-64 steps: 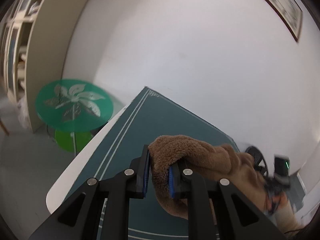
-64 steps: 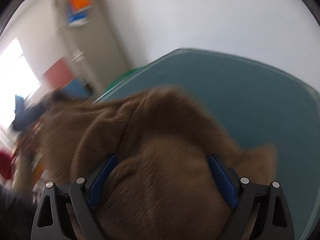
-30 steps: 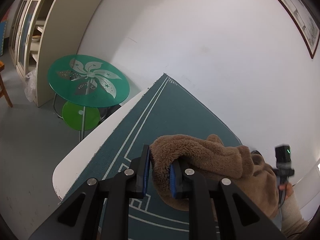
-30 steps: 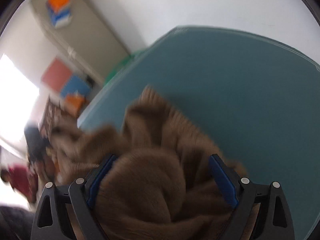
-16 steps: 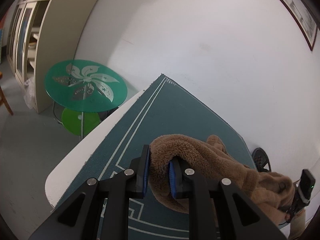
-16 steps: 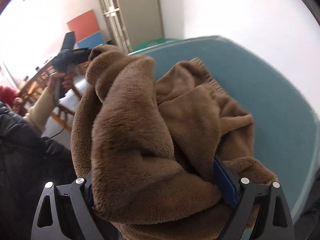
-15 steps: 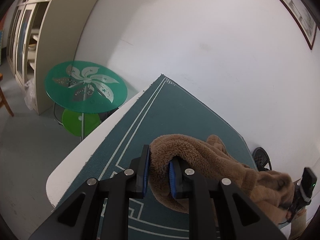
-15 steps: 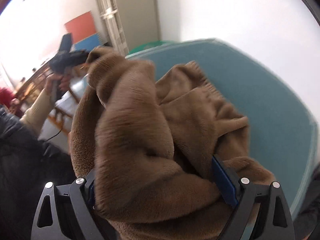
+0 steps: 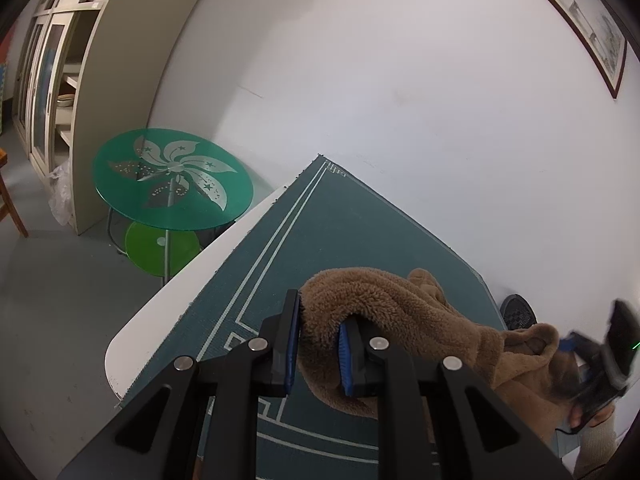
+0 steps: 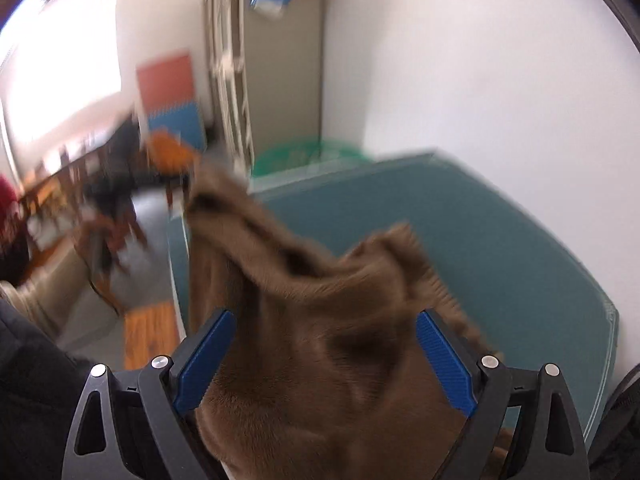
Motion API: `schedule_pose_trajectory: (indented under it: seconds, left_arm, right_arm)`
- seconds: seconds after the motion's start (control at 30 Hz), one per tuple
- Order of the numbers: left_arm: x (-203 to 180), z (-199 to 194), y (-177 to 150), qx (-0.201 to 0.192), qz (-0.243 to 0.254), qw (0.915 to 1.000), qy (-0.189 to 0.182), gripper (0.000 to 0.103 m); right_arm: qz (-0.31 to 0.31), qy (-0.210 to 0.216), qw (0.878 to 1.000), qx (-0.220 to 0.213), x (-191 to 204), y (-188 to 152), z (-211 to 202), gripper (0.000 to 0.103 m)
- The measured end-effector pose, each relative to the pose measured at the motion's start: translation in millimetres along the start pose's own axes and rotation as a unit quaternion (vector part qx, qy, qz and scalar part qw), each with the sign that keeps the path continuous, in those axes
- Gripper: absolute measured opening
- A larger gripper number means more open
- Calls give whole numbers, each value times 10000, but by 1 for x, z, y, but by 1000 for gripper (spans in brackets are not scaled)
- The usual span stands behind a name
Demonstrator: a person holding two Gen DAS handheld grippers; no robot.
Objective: Fold clothes
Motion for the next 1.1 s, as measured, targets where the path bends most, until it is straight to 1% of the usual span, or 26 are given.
schedule_pose_trajectory:
  seconds: [0.03,0.07,0.1,0.13,0.2,0.23,0.3,0.43,0.47,0.53,0.57,0.63,0.67,0.7,0.77,0.8,0.87,0.93,1.03,1.1]
  left_arm:
    - [0,1,0,3,-4,10000,-6,21]
    - [-1,1,0,10,-4,10000,-12,21]
    - [-1,2,0,25,11,10000,-12,21]
    - [-1,3,-1,31,31,10000,-5,21]
    - [-2,5,-1,40,42,10000,-11,21]
    - [-3,7,-1,48,13,10000,-39,21]
    - [-5,11,-2,74,-36,9999,-80,21]
    - [-11,23,-9,197,-73,9997,-97,21]
    - [-11,27,-12,263,-106,9995,-113,21]
    - [-9,34,-16,408,-144,9990,-102,21]
    - [-9,34,-17,414,-117,9990,-92,21]
    - [-7,34,-17,411,-75,9991,-61,21]
    - [-5,34,-17,416,-93,9991,-59,21]
    - [-4,34,-17,421,-112,9990,-57,21]
    - [-1,35,-19,423,-142,9990,-38,21]
    - [0,36,-19,427,-164,9989,-32,21]
    - [0,36,-19,418,-182,9989,-63,21]
    - [-1,37,-20,404,-163,9990,-50,21]
    - [0,36,-23,412,-192,9990,-38,21]
    - [1,36,-23,406,-226,9989,-27,21]
  right_arm:
    - [-99,-98,9996,242,2,-6,16,84]
    - [-102,-79,9991,405,2,-11,27,53]
    - [-8,-30,9991,413,-1,-10,29,31]
    - [115,14,9993,361,-4,-7,27,29]
    - [238,-69,9997,0,-14,12,11,19]
    - [289,-134,9993,-196,-19,23,2,19]
    - [410,-427,9957,-714,-35,51,-18,19]
    - [660,-574,9897,-1130,-61,77,-21,20]
    - [771,-541,9897,-1076,-68,77,-15,22]
    - [1084,-347,9893,-911,-79,66,-6,22]
    - [1175,-257,9884,-925,-83,61,-9,23]
    - [1255,-352,9864,-998,-91,47,-21,39]
    - [1310,-460,9846,-1060,-95,40,-30,69]
    - [1366,-568,9826,-1121,-99,33,-39,88]
    - [1476,-782,9781,-1243,-106,18,-57,88]
    - [1541,-812,9765,-1272,-108,12,-63,88]
    - [1524,-757,9771,-1279,-105,6,-72,88]
    - [1367,-689,9812,-1179,-101,4,-76,88]
    - [1325,-317,9868,-875,-103,6,-46,88]
    - [1302,-184,9903,-451,-108,-2,-12,88]
Point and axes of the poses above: each gripper's, at about its wrist camera, not at the fingertips, and z roughly the way its jaws point, x to its left, y to its top, the point moved 10 cm from there along z, roughly the way its jaws point, and after that the axes turned 3 degrees about -z, right-handed, at the moved point
